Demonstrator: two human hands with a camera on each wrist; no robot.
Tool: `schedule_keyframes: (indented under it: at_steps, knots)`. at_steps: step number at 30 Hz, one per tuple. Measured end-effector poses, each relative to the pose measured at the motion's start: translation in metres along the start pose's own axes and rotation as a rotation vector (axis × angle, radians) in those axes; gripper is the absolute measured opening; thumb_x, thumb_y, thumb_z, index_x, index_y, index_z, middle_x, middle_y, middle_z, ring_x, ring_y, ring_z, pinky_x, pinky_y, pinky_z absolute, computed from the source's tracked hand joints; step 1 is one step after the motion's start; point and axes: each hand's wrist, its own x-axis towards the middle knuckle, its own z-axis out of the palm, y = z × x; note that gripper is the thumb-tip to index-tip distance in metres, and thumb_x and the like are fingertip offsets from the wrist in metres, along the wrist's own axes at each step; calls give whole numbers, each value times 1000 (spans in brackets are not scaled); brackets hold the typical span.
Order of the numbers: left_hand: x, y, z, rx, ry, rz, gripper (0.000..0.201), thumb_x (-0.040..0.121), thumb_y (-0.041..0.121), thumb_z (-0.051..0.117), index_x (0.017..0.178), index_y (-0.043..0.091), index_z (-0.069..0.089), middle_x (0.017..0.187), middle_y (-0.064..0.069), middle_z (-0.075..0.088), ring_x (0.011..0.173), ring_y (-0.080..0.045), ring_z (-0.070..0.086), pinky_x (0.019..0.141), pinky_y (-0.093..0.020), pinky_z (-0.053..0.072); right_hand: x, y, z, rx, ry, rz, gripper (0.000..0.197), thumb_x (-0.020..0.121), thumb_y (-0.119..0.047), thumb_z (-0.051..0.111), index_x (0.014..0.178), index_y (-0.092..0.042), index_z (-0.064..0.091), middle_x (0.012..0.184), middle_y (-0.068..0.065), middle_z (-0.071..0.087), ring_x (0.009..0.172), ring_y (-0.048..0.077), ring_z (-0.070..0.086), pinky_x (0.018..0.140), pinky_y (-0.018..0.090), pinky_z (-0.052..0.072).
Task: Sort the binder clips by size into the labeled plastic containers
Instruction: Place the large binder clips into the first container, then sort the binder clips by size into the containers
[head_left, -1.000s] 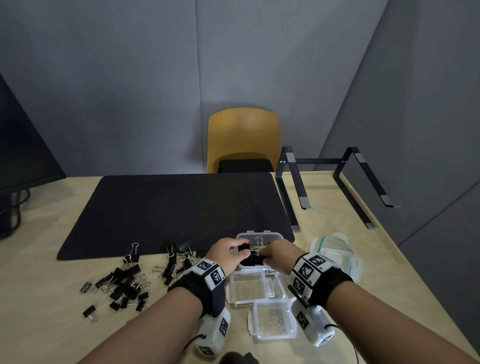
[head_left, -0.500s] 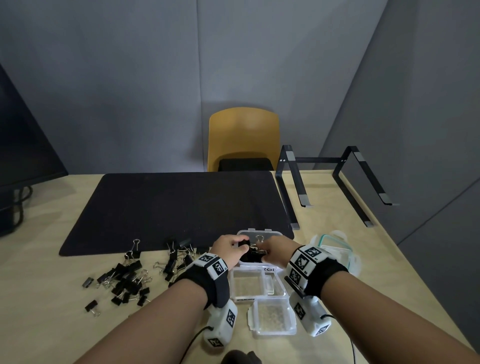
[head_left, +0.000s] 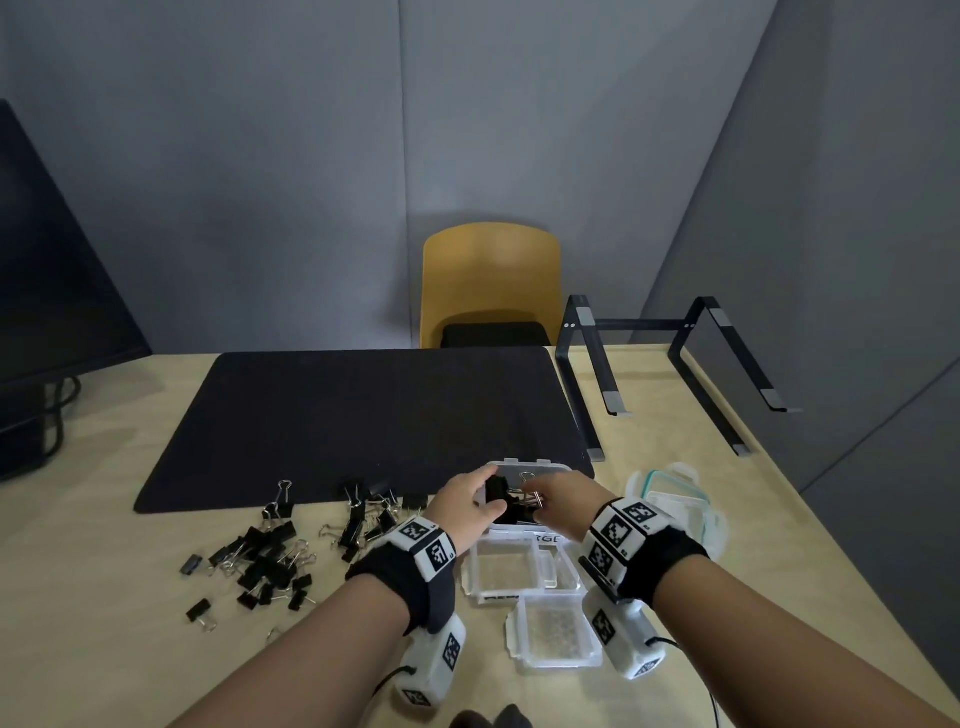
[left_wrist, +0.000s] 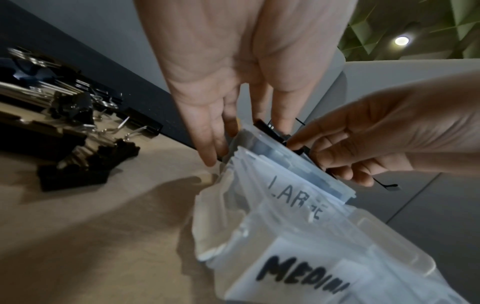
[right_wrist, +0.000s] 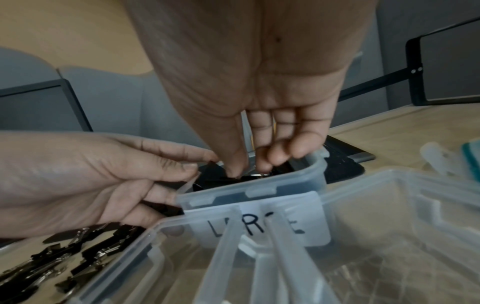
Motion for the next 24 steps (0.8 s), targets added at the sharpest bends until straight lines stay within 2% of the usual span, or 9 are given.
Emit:
schedule_keyframes:
  at_steps: [2,5,9,10,12,14,18,22,24]
  knots:
    - [-4,-4,-3,-7,22,-6,54,92,32,54,142,28,36,145,-2,40,121,-17,52,103,-33,43,-2,-6,-1,3,79,-11,43,89,-8,48,126,-28,57,117,0,64,110,19,58,89,25,46]
    - [-14,-12,-13,-16,69,-10,45,91,30,55,135,24,45,137,-1,46,115,-15,55,100,-34,45,-5,-20,-1,34,149,-48,47,87,-9,47,126,-34,56,113,0,64,108,19,56,89,23,42]
    - [-28,-32,-32,5,126,-30,35,90,26,57,124,22,55,128,0,52,110,-13,55,98,-29,44,0,-41,7,32,149,-21,27,84,-11,45,99,-27,61,92,1,64,90,24,62,73,24,43]
    - [-31,-37,-38,5,135,-37,33,90,26,57,122,22,56,126,1,52,109,-13,55,97,-28,44,1,-47,9,56,139,-17,26,85,-13,46,101,-25,62,92,2,63,91,24,63,74,24,44]
    - [-38,-49,-51,20,151,-42,31,90,27,58,120,23,57,123,2,53,108,-11,55,96,-27,44,2,-59,14,74,91,-7,29,88,-17,49,114,-19,61,106,4,64,101,23,61,82,24,45]
    - [-46,-63,-65,43,163,-52,27,90,28,58,117,24,59,120,4,54,108,-10,55,96,-27,45,2,-71,19,82,60,5,30,90,-22,51,119,-19,59,114,4,63,106,22,59,87,27,45]
    - [-64,-89,-94,86,160,-87,23,90,24,57,113,24,60,109,6,53,99,-9,54,92,-22,42,1,-98,34,112,41,4,30,90,-22,52,118,-17,61,117,4,64,111,19,57,93,24,41]
    - [-75,-120,-125,101,142,-142,26,87,15,58,112,22,61,118,3,54,109,-12,54,95,-24,41,4,-122,54,155,20,45,28,89,-21,53,115,-17,64,115,6,66,110,21,57,92,23,42]
    - [-79,-135,-143,120,163,-176,29,86,11,58,113,20,63,119,0,56,109,-14,55,96,-26,42,6,-132,66,170,7,66,28,89,-20,53,115,-17,63,115,7,64,109,22,57,91,25,43]
